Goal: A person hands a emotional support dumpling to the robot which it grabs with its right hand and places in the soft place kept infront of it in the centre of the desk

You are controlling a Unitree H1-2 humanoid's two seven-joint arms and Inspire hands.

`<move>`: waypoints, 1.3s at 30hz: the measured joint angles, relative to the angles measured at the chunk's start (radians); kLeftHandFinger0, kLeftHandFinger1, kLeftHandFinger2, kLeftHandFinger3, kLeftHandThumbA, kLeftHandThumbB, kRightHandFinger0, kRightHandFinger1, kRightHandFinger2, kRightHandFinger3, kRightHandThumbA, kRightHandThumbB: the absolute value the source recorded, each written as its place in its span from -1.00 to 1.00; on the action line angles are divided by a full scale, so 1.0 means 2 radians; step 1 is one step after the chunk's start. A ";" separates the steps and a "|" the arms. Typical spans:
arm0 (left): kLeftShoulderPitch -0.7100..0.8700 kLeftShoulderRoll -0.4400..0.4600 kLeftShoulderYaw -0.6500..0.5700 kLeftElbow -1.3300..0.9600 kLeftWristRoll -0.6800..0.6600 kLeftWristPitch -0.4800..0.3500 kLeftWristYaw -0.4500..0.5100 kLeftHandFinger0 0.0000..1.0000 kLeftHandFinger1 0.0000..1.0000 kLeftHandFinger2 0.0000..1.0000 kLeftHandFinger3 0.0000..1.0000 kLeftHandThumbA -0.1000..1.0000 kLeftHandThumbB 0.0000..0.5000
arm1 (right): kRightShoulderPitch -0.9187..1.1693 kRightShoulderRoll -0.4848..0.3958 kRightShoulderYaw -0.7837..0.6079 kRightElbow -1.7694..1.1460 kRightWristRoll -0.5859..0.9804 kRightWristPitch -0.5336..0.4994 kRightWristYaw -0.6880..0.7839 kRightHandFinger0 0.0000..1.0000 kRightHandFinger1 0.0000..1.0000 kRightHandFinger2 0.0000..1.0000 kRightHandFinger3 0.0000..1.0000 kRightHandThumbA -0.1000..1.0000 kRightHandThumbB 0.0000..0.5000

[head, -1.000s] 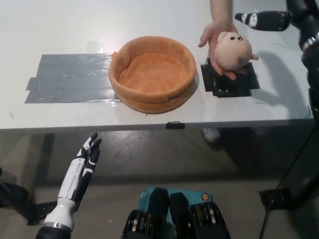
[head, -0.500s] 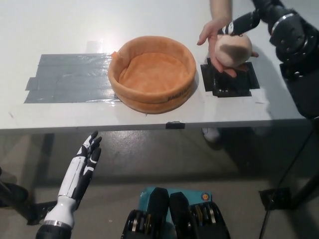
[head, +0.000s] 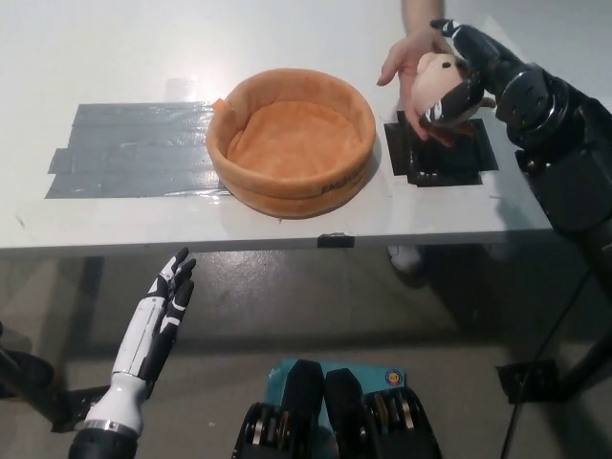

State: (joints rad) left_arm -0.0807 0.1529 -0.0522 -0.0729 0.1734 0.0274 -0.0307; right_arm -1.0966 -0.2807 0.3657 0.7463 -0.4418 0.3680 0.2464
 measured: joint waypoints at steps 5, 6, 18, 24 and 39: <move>0.000 0.000 0.000 0.000 0.001 0.000 0.000 1.00 1.00 1.00 1.00 0.95 -0.80 | -0.002 0.001 0.008 0.025 -0.005 -0.006 0.001 1.00 1.00 1.00 1.00 0.99 0.43; 0.000 0.000 0.000 0.000 0.001 0.000 0.000 1.00 1.00 1.00 1.00 0.95 -0.79 | -0.002 0.002 0.008 0.031 -0.005 -0.007 0.001 1.00 1.00 1.00 1.00 0.97 0.45; 0.000 0.000 0.000 0.000 0.005 0.000 0.000 1.00 1.00 1.00 1.00 0.94 -0.88 | -0.011 0.018 -0.020 0.082 -0.001 -0.024 -0.026 -1.00 -0.82 -0.38 -0.38 -1.00 -0.19; -0.001 0.000 0.000 0.000 0.005 0.000 0.000 1.00 1.00 1.00 1.00 0.94 -0.88 | -0.010 0.031 -0.058 0.090 0.007 -0.064 -0.080 -1.00 -0.11 0.69 0.81 -1.00 -0.48; -0.007 0.000 0.000 0.000 0.005 0.001 0.000 1.00 1.00 1.00 1.00 0.94 -0.88 | 0.003 0.045 -0.106 -0.069 0.014 -0.124 -0.164 0.16 0.71 0.94 0.54 -1.00 -0.22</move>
State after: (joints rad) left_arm -0.0954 0.1533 -0.0521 -0.0730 0.1832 0.0296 -0.0310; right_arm -1.0914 -0.1916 0.1533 0.6088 -0.4134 0.1202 -0.0821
